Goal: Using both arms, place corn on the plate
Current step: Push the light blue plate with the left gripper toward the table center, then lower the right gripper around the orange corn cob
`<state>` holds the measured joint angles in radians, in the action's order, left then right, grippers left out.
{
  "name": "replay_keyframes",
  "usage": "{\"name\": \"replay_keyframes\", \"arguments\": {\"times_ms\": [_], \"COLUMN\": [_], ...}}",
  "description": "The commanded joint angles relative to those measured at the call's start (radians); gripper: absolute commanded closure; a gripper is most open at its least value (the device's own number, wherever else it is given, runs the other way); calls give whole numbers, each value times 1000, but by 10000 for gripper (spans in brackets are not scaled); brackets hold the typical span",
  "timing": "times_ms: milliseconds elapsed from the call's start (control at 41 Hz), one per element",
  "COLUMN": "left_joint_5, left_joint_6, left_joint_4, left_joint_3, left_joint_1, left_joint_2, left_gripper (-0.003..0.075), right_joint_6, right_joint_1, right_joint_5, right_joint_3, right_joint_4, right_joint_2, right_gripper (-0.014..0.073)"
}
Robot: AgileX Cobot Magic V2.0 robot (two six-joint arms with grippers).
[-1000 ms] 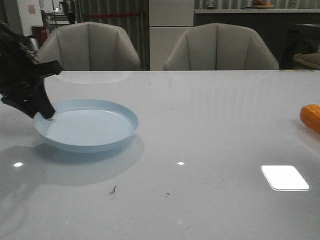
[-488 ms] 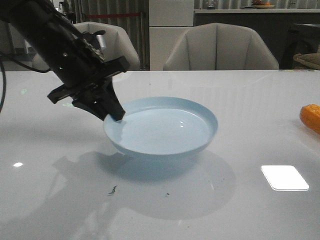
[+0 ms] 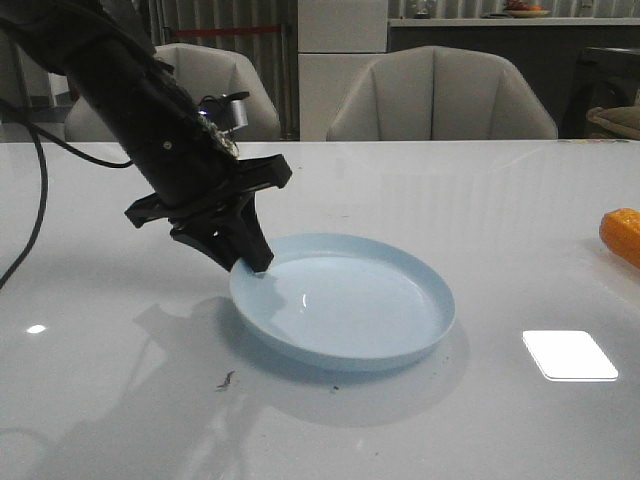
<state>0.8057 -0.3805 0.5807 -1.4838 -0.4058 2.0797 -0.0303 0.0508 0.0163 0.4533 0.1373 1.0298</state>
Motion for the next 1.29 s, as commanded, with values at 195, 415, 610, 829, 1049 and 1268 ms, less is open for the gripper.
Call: {"name": "replay_keyframes", "arguments": {"times_ms": [195,415,610,829,1049,1268], "left_joint_5": [-12,45,70,-93,-328,-646], "left_joint_6": [4,0,-21,-21,-21,-21], "left_joint_4": [15,7,2,-146,-254,-254], "left_joint_3": [-35,-124,-226,-221,-17,412], "left_joint_1": [-7,20,60,91,102,163], "left_joint_2": [-40,-67,-126,-254,-469,-752], "left_gripper": [471,470,470,470,470,470], "right_joint_6": [6,6,6,6,6,6], "right_joint_1": [-2,-2,-2,-2,-2,-2], "right_joint_5": [-75,-75,-76,-76,-76,-42], "right_joint_3": [33,33,33,33,33,33], "right_joint_4": [1,1,1,1,1,1], "right_joint_2": [-9,-9,-9,-9,-9,-9], "right_gripper": [125,125,125,125,125,125]}}
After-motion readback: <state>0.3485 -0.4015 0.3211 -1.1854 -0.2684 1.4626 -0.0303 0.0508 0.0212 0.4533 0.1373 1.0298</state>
